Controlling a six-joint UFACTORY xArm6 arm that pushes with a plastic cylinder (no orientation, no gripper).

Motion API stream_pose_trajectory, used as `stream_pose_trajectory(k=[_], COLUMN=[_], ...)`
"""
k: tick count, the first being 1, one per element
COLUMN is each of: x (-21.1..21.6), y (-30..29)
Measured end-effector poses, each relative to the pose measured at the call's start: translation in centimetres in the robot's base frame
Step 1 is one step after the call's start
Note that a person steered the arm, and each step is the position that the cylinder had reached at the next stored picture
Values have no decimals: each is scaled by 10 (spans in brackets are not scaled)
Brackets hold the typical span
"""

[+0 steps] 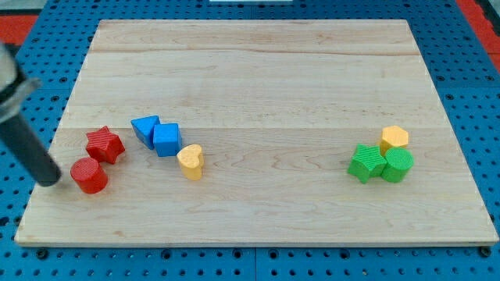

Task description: Move the red circle to the bottom right of red star

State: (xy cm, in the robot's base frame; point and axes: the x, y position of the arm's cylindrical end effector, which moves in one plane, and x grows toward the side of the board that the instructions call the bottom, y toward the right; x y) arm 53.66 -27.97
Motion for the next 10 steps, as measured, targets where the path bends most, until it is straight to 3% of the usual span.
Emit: stream_pose_trajectory(k=[1, 2, 3, 4, 5, 9, 10], x=[52, 15, 41, 36, -5, -55, -30], y=[79, 108, 106, 44, 15, 140, 122])
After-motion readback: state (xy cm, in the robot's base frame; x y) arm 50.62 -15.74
